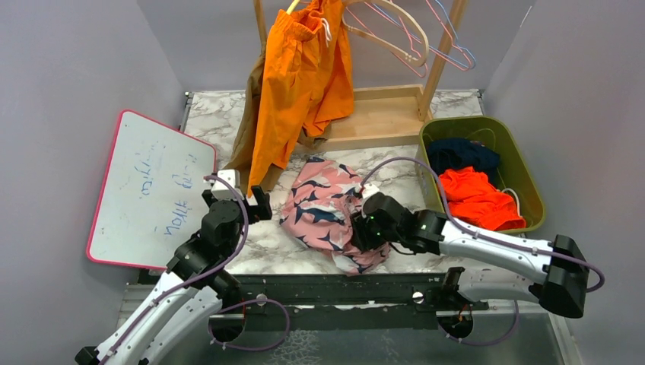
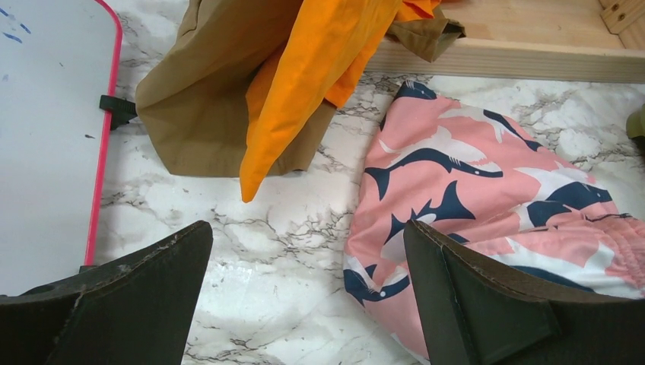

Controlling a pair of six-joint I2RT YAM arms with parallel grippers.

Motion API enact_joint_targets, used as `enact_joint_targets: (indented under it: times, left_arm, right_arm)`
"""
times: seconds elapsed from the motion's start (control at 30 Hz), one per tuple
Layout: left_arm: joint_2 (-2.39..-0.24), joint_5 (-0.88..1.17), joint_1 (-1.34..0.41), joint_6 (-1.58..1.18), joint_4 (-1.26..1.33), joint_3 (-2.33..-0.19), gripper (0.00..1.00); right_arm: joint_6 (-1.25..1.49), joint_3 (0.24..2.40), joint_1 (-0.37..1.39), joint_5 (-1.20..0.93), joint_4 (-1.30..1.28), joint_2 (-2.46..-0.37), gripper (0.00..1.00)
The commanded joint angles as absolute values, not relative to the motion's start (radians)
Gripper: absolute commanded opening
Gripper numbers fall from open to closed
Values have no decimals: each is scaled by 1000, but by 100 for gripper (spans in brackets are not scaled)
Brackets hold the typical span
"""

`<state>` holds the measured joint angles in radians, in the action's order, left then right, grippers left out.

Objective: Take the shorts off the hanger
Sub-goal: Pick up the shorts at the center of the board.

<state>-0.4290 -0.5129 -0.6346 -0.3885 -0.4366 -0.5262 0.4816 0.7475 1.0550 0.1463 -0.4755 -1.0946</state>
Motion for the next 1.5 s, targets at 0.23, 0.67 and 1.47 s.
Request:
enact_joint_targets:
  times: [0.23, 0.67, 1.47]
  left_arm:
    - [-419, -509, -626, -397, -430, -541, 99]
    - [-429, -506, -627, -398, -431, -541, 99]
    - [-448, -502, -620, -400, -431, -542, 99]
  right_arm:
    - [456, 881, 1061, 159, -526, -1379, 100]
    - [469, 969, 1077, 314, -532, -1695, 58]
    - [542, 1164, 1078, 994, -841, -870, 1]
